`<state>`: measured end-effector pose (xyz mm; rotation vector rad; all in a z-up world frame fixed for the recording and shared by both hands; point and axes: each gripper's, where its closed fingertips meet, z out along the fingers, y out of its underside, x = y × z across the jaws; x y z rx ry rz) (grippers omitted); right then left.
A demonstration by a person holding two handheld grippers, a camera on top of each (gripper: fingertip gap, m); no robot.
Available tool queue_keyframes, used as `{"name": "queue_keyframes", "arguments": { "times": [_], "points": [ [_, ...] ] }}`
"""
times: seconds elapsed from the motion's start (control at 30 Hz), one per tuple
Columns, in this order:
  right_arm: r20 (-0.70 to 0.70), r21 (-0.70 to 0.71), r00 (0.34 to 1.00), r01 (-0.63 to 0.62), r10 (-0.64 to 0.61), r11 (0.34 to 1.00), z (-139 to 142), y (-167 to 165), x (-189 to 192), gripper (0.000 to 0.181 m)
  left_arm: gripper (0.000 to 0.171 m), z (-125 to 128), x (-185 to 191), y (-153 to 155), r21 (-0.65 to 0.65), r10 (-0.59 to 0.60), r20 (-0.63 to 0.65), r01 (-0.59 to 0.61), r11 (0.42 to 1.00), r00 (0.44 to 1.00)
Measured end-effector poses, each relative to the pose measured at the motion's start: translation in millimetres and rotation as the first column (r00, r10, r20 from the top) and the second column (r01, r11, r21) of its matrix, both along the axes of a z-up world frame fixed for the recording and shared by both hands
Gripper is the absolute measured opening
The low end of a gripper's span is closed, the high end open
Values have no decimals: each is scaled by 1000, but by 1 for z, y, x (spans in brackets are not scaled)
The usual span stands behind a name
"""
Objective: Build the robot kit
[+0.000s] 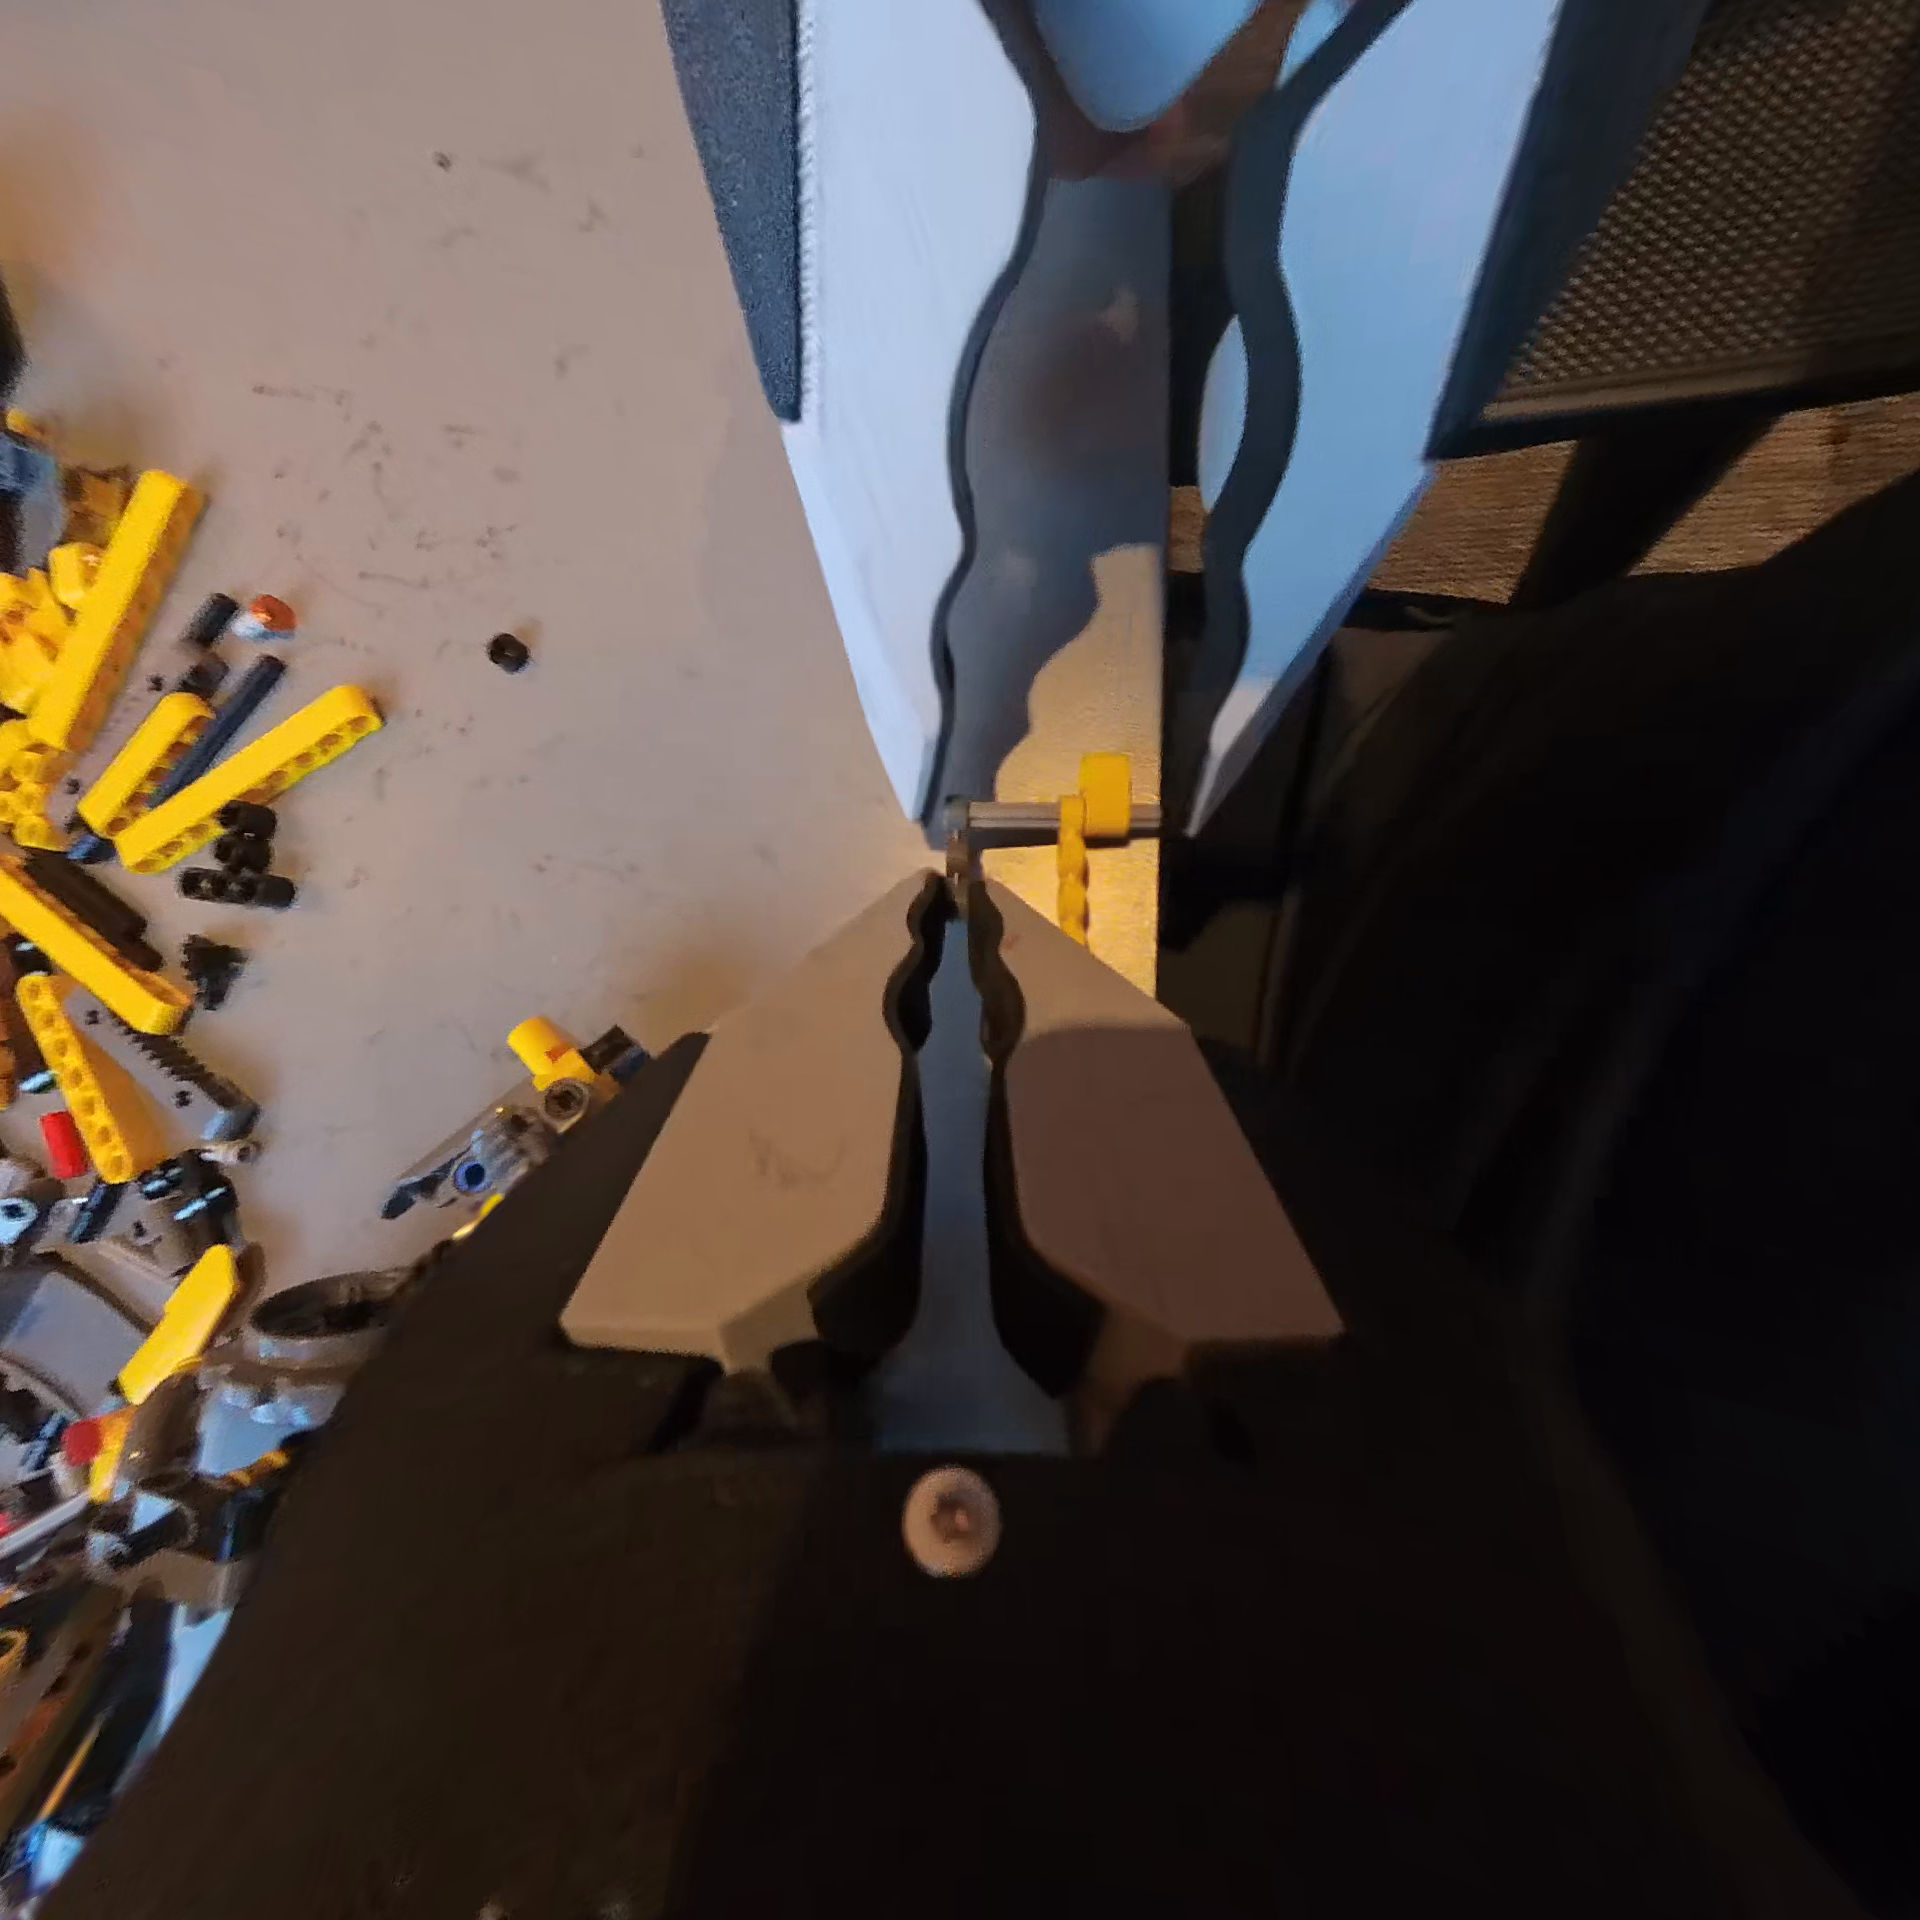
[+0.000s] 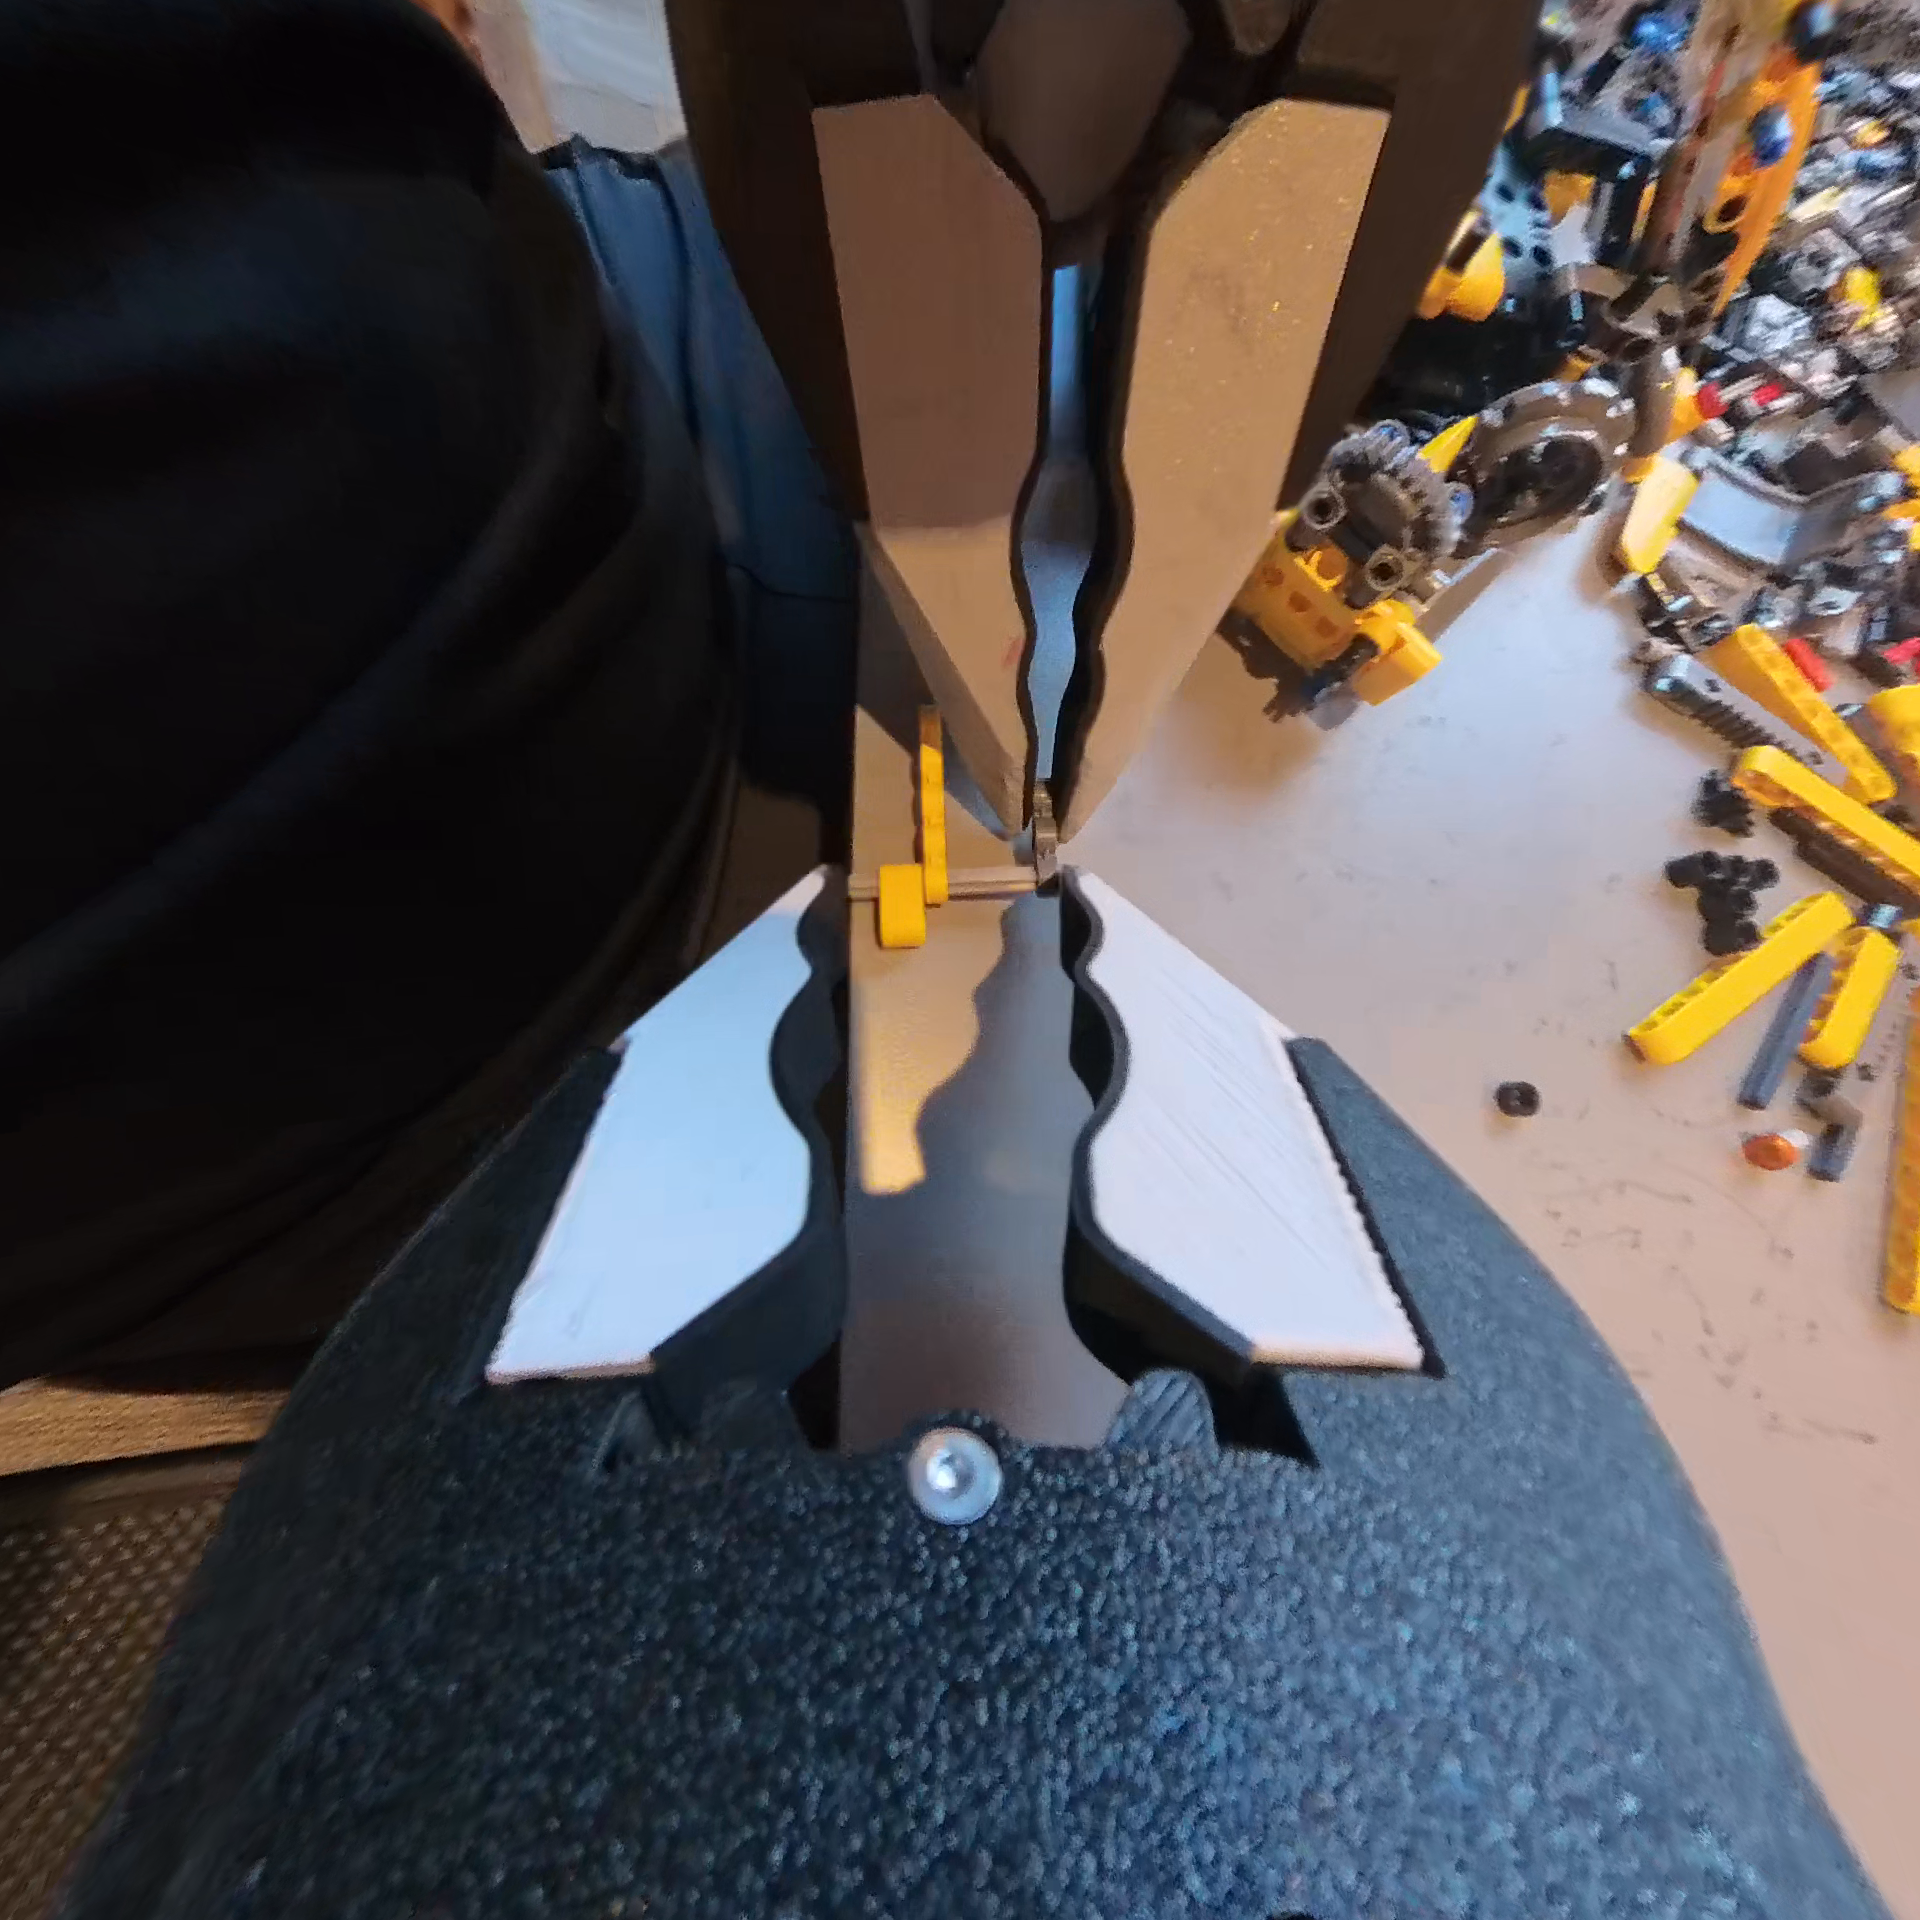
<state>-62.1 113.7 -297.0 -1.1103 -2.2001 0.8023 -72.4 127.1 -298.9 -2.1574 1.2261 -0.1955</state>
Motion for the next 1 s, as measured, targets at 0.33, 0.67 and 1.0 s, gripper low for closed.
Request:
{"name": "queue_keyframes", "arguments": {
  "times": [0.33, 0.67, 1.0],
  "points": [
    [-59, 92, 998, 38, -33, 995, 2, 0, -6, 49, 1, 6, -5, -7, 40, 27, 42, -29, 999, 999],
    [-126, 43, 990, 66, -60, 997, 20, -11, -19, 35, 1, 24, -46, -37, 155, 206, 89, -218, 964, 975],
    [-304, -188, 920, 197, -247, 962, 56, 8, -75, 75, 1, 40, -79, -83, 204, 242, 314, -314, 927, 918]
  ]
}}
